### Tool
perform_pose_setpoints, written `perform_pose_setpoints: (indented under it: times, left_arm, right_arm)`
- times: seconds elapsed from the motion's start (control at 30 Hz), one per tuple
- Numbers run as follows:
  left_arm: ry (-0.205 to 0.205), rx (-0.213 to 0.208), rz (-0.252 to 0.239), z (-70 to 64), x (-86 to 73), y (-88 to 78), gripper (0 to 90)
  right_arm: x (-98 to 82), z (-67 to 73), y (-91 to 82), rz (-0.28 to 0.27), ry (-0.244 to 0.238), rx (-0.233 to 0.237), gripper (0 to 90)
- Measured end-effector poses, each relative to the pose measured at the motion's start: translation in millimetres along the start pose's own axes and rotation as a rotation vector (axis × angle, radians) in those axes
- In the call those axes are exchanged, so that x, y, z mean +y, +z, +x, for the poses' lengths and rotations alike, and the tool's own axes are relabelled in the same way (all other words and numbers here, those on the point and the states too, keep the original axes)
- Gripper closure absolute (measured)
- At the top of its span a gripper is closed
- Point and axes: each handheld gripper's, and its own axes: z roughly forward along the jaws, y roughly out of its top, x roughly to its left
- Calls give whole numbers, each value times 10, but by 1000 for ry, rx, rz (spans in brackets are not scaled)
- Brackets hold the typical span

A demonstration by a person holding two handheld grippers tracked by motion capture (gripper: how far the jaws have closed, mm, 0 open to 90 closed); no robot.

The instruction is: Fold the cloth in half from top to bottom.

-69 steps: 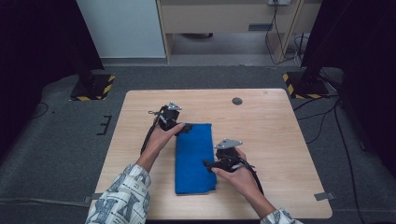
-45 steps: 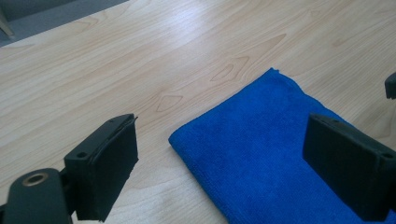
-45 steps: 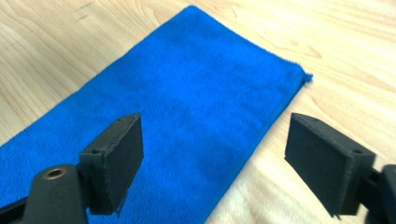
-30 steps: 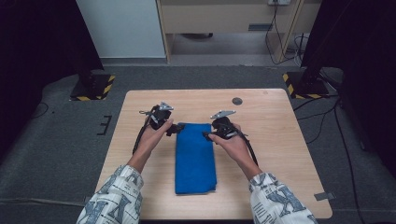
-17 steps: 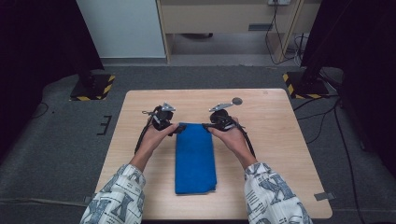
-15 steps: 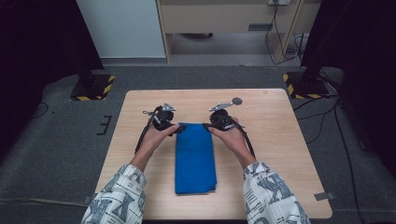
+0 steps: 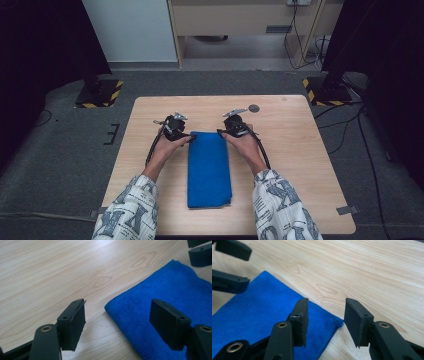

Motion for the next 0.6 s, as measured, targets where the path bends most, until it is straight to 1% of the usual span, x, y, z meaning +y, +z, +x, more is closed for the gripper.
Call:
perform_pose_setpoints:
  times: [0.07, 0.1, 0.13, 0.2, 0.3, 0.4, 0.43, 0.5, 0.53, 0.6]
  left_arm:
    - [-11, -1, -3, 8, -10, 33, 284]
    - [-11, 3, -3, 13, -16, 52, 284]
    - [-12, 7, -2, 15, -24, 78, 285]
    - [-14, 5, 5, 18, -41, 122, 287]
    - [-23, 8, 9, 18, -55, 167, 288]
    - [-17, 15, 23, 5, -67, 203, 284]
    - [-14, 16, 19, 2, -69, 210, 282]
    - [-12, 19, 16, 1, -68, 212, 289]
    - [-15, 16, 16, 2, -71, 211, 295]
    - [-14, 20, 5, -4, -86, 210, 303]
  right_arm:
    - [-21, -31, 58, 14, 9, -5, 545]
    - [-31, -44, 78, 18, 7, -7, 545]
    - [-43, -52, 102, 24, 17, -6, 543]
    - [-71, -81, 161, 29, 31, -6, 538]
    - [-89, -99, 207, 34, 35, -8, 518]
    - [-80, -89, 249, 46, 29, 11, 475]
    - [-79, -76, 263, 51, 21, 18, 458]
    - [-74, -44, 284, 57, -1, 10, 451]
    - [-66, -34, 292, 57, 0, 16, 450]
    - [-65, -5, 307, 53, -17, 8, 455]
